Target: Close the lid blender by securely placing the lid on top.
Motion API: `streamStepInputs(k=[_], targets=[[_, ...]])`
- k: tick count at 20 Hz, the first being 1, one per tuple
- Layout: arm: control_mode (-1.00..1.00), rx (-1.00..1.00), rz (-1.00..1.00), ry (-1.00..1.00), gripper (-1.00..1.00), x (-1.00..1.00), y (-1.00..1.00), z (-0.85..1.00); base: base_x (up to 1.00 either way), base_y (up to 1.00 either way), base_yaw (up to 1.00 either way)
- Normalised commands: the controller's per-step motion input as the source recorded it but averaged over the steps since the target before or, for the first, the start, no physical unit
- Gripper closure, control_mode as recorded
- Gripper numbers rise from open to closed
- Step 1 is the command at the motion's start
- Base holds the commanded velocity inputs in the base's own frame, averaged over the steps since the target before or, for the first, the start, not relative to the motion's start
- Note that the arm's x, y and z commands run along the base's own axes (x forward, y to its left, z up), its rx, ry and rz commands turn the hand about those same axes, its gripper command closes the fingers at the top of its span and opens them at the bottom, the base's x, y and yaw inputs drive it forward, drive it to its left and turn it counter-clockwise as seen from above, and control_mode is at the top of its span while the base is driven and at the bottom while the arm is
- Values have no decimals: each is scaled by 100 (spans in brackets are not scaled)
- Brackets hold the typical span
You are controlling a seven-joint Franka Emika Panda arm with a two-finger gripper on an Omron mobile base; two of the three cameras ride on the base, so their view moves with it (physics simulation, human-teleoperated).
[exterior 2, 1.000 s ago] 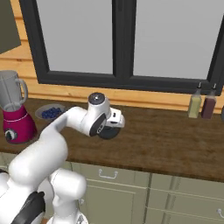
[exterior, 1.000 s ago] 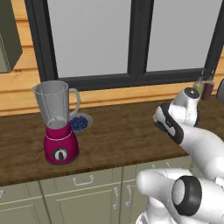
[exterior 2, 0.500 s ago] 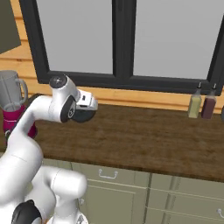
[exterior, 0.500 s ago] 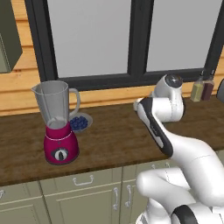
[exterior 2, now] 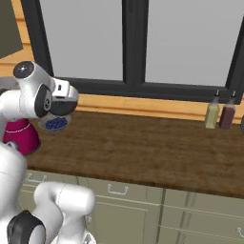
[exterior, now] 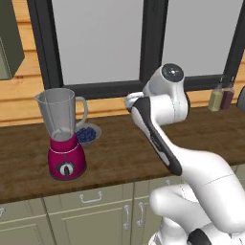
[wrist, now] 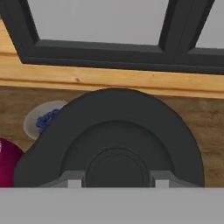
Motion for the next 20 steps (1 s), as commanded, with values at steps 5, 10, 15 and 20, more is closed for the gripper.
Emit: streamStepInputs(k=[5, 10, 15, 20], targets=[[-100, 0, 8, 0, 100, 0, 95, 56, 0, 0, 0], [-100, 0, 8, 0, 100, 20, 99, 19, 0, 0, 0], [-100, 0, 13, 1, 100, 29, 76, 17, 0, 0, 0], [-100, 0, 13, 3, 100, 33, 63, 14, 0, 0, 0]])
